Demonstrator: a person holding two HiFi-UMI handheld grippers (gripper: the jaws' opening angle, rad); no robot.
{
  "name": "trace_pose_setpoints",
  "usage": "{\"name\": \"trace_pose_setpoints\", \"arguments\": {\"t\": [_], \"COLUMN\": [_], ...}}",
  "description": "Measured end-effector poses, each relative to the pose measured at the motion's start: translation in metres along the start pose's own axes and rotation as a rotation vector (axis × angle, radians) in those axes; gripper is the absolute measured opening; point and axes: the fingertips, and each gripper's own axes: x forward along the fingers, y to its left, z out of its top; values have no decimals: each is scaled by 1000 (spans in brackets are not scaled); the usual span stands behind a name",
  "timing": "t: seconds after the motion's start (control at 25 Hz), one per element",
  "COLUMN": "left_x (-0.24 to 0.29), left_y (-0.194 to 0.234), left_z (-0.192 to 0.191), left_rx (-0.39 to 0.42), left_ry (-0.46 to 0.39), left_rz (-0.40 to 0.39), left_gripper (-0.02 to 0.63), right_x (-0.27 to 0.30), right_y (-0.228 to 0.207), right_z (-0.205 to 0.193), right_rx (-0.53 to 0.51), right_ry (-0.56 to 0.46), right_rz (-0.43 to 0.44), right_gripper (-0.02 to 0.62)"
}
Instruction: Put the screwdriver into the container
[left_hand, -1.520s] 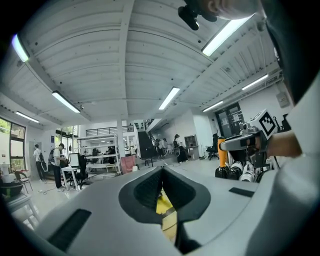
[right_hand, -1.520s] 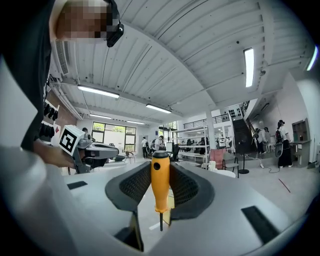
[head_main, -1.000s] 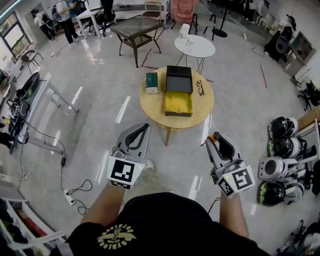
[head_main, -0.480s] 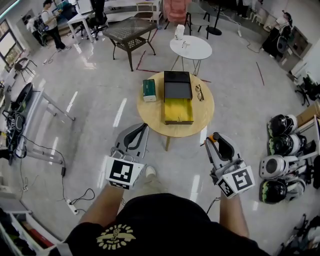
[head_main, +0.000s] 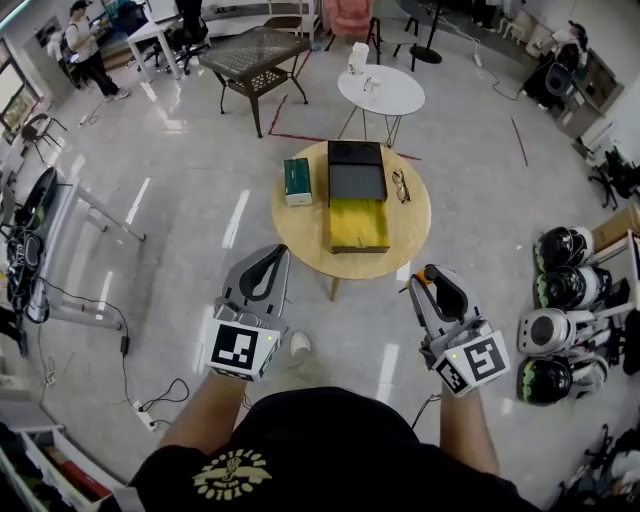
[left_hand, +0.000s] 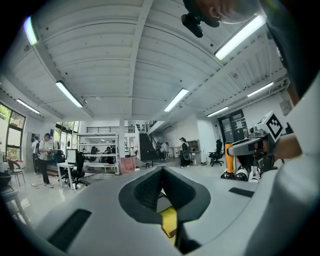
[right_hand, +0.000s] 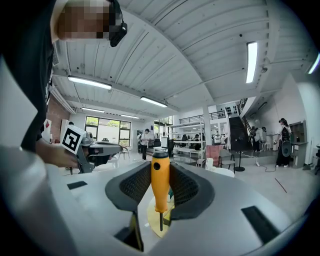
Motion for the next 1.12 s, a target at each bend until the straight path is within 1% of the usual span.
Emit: {"name": "trace_pose_setpoints", "arguments": {"t": [0.16,0.36,0.68,0.96,1.12], "left_x": [4,17,43,73,87], "left_y": [9,21,34,63,74], "left_z": [-11,-34,-32,-20,-18], "left_rx": [-21,-13,-27,-18,9], "left_ry": [18,80,67,40,35], "left_rz": [9,14,-39,-68,-117], "left_gripper": [14,14,14,14,14], "right_x": [10,27,45,66,81], "right_y": [-2,-7,-16,-25,-26], "right_z": [-5,-7,4,21,27], "right_rx": [15,25,15,9,18], "right_ry": [18,30,33,15,3], "right_rz": [6,16,-20,-78,-106], "right_gripper": [127,128,128,128,127]}}
